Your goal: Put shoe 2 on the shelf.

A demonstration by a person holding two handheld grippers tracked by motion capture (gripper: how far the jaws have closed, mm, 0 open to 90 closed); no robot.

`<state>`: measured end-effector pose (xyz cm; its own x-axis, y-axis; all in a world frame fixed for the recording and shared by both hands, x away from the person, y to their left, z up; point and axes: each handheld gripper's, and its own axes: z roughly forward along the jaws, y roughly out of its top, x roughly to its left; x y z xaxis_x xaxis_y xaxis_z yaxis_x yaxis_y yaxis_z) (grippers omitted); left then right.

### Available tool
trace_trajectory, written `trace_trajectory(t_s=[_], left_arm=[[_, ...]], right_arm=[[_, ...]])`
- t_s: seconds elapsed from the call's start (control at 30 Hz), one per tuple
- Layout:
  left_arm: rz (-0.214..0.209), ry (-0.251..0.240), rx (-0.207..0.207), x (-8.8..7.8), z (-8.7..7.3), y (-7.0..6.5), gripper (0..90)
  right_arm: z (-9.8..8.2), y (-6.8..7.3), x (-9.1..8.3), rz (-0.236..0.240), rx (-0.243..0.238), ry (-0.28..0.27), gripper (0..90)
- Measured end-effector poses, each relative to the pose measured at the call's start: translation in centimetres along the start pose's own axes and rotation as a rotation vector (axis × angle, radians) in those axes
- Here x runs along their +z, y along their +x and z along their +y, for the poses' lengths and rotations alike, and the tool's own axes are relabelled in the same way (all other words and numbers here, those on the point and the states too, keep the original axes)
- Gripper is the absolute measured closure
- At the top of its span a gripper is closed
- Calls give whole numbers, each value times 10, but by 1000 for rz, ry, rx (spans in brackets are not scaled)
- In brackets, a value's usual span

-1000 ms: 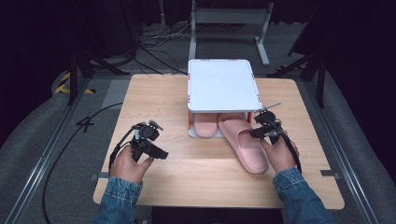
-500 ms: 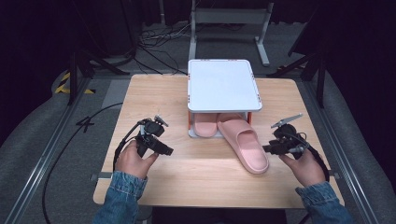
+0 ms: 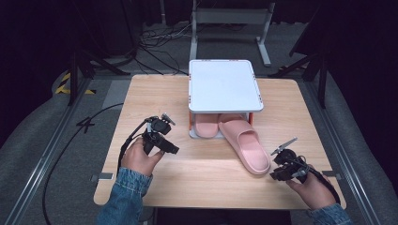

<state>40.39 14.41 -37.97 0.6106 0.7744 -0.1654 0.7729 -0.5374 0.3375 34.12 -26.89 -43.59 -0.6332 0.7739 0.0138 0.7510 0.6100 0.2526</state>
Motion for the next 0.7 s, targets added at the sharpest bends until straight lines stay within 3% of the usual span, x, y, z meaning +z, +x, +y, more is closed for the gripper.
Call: trace_trajectory(t_s=[0.1, 0.2, 0.27, 0.3, 0.43, 0.7], left_arm=[[5, 3, 3, 0, 0, 0, 413], [8, -1, 2, -1, -2, -1, 413], [7, -1, 4, -1, -3, 0, 412], [9, -2, 5, -2, -3, 0, 413], [13, 1, -4, -2, -7, 1, 412], [27, -3, -19, -5, -15, 4, 412]], right_arm=[[1, 1, 8, 16, -15, -1, 727], [6, 0, 12, 69, -5, -49, 725], [7, 2, 12, 68, -8, -52, 724], [9, 6, 12, 68, -42, -62, 726], [19, 20, 15, 77, -98, -90, 731], [49, 42, 18, 48, -171, -140, 710]])
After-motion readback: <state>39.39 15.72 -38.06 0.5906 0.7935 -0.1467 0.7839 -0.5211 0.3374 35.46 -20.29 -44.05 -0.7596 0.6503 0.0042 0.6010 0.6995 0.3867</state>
